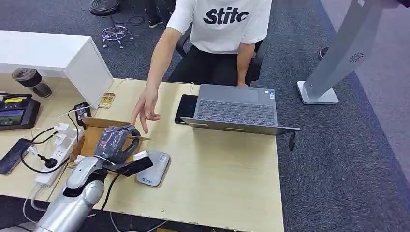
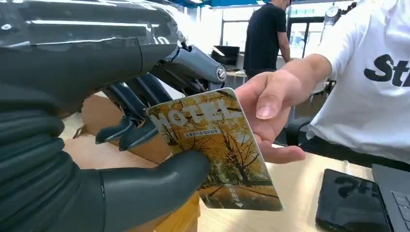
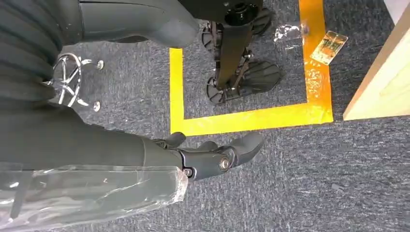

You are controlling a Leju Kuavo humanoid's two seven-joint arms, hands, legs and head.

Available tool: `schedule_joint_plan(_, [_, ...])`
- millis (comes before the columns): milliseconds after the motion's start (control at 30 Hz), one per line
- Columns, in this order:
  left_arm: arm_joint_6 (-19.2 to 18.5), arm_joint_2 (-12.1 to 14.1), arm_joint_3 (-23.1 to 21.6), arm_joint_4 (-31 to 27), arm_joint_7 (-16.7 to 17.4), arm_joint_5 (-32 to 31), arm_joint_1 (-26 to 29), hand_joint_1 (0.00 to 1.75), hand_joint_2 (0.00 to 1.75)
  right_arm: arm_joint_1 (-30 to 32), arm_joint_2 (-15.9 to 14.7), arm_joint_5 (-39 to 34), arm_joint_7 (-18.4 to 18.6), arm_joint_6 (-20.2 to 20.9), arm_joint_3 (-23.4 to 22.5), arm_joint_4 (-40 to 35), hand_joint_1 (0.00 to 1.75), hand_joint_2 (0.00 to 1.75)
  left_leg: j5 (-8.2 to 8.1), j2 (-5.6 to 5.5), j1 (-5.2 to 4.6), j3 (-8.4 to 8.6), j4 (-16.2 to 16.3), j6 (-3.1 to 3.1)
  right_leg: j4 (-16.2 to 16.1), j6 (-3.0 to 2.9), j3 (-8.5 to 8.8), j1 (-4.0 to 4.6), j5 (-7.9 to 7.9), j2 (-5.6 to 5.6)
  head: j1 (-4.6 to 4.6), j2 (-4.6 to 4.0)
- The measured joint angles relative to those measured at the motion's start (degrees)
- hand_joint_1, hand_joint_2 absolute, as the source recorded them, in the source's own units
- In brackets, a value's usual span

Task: Pass the card to the sensor for recognition and then transmit it.

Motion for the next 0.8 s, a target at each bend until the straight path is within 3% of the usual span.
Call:
schedule_joint_plan(467, [-0.1, 0.4, 0.2, -0.3, -1.0, -0.7, -0.1, 1.75, 1.75, 0.0, 0.0, -0.6, 0.2, 0.0, 0.3, 0.0, 0.00, 1.75, 0.00, 0.00, 0.00, 0.00, 0.0, 0.00, 0.0, 0.00, -0.01, 0.00, 0.00, 0.00, 0.00, 0.00])
schedule_joint_plan(800, [-1.3, -1.2, -0.4, -0.3, -1.5, -2.1, -1.4, 1.75, 1.75, -0.4, 0.0, -0.7, 0.4, 0.0, 0.9, 0.0, 0.00, 1.75, 0.00, 0.02, 0.00, 0.00, 0.0, 0.00, 0.0, 0.00, -0.01, 0.00, 0.00, 0.02, 0.00, 0.00])
